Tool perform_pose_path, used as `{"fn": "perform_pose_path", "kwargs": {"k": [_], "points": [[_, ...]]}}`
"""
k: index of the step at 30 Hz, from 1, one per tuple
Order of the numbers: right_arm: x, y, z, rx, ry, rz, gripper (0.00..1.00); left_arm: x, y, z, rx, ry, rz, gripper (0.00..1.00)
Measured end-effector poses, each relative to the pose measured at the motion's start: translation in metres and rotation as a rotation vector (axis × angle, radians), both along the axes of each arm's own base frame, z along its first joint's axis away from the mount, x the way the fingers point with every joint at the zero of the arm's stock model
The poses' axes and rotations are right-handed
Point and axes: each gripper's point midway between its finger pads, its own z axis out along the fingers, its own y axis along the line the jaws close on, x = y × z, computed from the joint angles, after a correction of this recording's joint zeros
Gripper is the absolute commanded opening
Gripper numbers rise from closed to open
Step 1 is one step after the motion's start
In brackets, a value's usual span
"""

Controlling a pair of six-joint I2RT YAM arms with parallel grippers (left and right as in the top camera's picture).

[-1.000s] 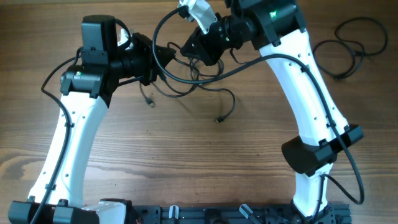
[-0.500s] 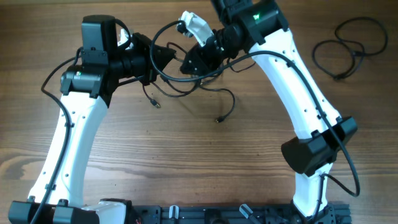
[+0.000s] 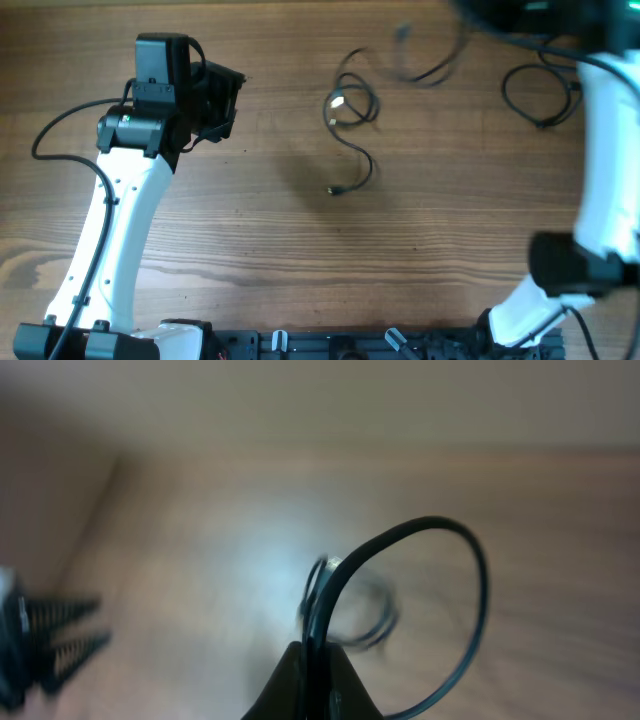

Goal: Untangle cables
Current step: 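Carry the cable with the right gripper to the right pile and release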

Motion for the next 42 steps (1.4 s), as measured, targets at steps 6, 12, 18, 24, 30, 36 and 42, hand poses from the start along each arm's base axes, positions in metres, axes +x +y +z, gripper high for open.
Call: {"fn": "perform_pose_path", "kwargs": {"k": [6,12,18,24,30,36,42], "points": [[-0.062,-0.168,0.082,0.063,-0.167,-0.507,0.04,0.002,0.008,-0.001,0.09,-0.028,-0.033,0.61],[-0.065,-0.253,0.031,0.063,-0.005,-0.798,0.04,0.004,0.008,-0.009,0.11,-0.014,-0.049,0.61],[-0.044,-0.313,-0.081,0.036,0.308,-1.046,0.04,0.005,0.008,-0.011,0.113,-0.011,-0.052,0.61],[-0.047,-0.346,-0.173,0.031,0.565,-1.155,0.97,0.003,0.008,-0.012,0.114,-0.002,-0.053,0.7],[-0.042,-0.331,-0.19,0.11,0.619,-1.047,0.93,0.001,0.009,-0.014,0.122,0.008,-0.062,0.73],[-0.013,-0.237,-0.132,0.111,0.443,-0.614,0.93,0.0,0.009,-0.015,0.185,-0.016,-0.138,0.73],[-0.012,-0.061,-0.104,-0.013,0.379,-0.079,0.93,-0.003,0.007,-0.017,0.315,-0.067,-0.313,0.85]]}}
